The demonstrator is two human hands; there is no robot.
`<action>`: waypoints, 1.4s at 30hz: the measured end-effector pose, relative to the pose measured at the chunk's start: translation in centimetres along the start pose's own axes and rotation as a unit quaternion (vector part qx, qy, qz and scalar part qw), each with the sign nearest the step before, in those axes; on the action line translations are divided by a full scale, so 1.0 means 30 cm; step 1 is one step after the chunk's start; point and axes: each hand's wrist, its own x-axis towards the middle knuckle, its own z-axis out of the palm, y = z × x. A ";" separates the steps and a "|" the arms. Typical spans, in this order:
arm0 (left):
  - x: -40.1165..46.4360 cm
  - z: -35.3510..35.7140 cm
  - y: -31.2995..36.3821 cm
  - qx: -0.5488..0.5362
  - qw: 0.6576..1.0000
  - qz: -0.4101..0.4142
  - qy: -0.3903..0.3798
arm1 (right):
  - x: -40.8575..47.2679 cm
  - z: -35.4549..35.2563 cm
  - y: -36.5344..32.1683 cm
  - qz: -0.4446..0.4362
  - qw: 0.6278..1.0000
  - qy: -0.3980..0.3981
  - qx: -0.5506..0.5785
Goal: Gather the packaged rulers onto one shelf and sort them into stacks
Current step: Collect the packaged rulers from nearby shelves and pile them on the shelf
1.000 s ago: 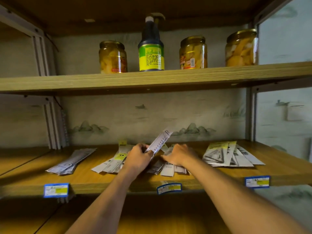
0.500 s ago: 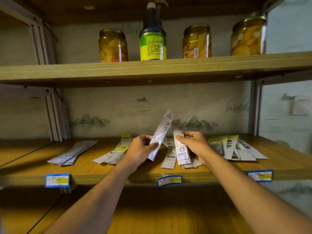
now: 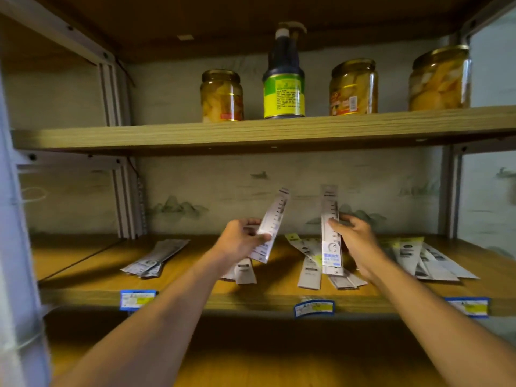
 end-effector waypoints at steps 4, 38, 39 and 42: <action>0.000 -0.272 -0.069 0.039 0.998 -0.020 0.035 | -0.025 0.110 -0.068 -0.004 0.994 -0.070 -0.079; -0.008 -0.858 -0.284 0.485 0.874 0.017 0.005 | -0.131 1.079 -0.053 -0.136 0.817 -0.168 -0.535; 0.004 -0.843 -0.269 0.496 0.867 0.031 0.008 | -0.126 1.044 -0.063 -0.151 0.810 -0.185 -0.536; 0.038 -0.766 -0.216 0.511 0.857 0.070 0.010 | -0.108 0.888 -0.090 -0.160 0.789 -0.204 -0.557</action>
